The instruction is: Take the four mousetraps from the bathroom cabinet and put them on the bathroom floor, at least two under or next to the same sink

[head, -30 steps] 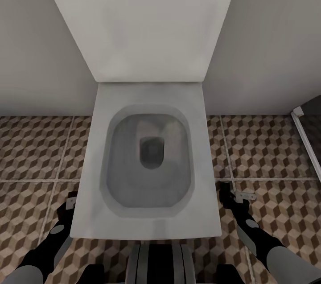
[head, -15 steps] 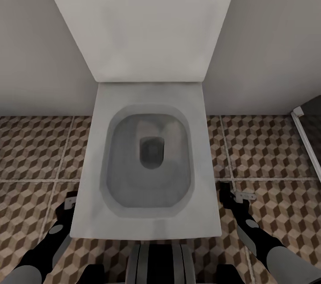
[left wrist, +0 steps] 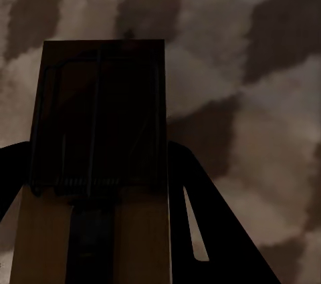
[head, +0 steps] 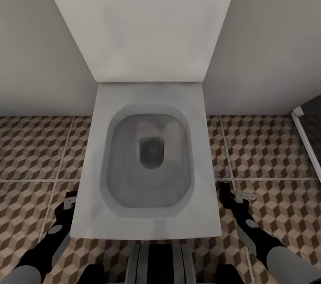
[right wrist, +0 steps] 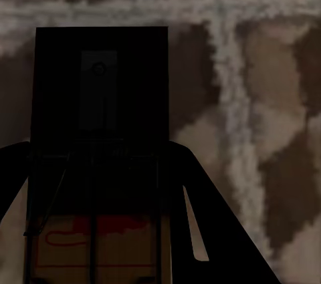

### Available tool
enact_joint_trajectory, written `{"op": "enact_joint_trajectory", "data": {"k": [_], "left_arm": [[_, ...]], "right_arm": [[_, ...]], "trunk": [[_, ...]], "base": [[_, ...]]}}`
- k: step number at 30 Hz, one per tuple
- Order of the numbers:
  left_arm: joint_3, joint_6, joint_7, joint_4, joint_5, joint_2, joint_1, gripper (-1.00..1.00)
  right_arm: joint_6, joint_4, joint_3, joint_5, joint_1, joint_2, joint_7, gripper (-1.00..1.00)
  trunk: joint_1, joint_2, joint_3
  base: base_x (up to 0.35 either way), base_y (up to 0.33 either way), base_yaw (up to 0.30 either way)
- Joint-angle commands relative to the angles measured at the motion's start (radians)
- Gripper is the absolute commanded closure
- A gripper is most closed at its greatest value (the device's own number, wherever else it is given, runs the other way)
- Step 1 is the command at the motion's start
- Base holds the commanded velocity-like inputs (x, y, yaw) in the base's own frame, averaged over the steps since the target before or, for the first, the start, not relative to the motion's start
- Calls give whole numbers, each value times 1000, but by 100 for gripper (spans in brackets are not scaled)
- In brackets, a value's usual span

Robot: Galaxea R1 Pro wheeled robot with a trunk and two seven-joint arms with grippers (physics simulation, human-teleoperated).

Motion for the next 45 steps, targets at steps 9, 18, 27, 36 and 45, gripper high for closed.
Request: {"op": "enact_joint_trajectory", "data": {"k": [9, 18, 27, 36, 45], "left_arm": [[-3, -4, 3, 1, 8, 2, 0, 100], [-3, -5, 3, 2, 9, 2, 0, 100], [-1, -26, 5, 2, 10, 2, 0, 100], [-2, -48, 7, 13, 10, 2, 0, 100], [10, -46, 4, 17, 10, 2, 0, 100]], "right_arm": [[-3, -1, 9, -7, 0, -1, -7, 100], [-3, -1, 8, -7, 0, -1, -7, 100], [-3, -1, 8, -7, 0, -1, -7, 100], [-3, -1, 8, -7, 0, -1, -7, 100], [-3, -1, 8, -7, 0, -1, -7, 100]], "trunk": [[0, 0, 0], [0, 0, 0], [0, 0, 0], [0, 0, 0], [0, 0, 0]], "base": [[0, 0, 0], [0, 0, 0], [0, 0, 0], [0, 0, 0], [0, 0, 0]]}}
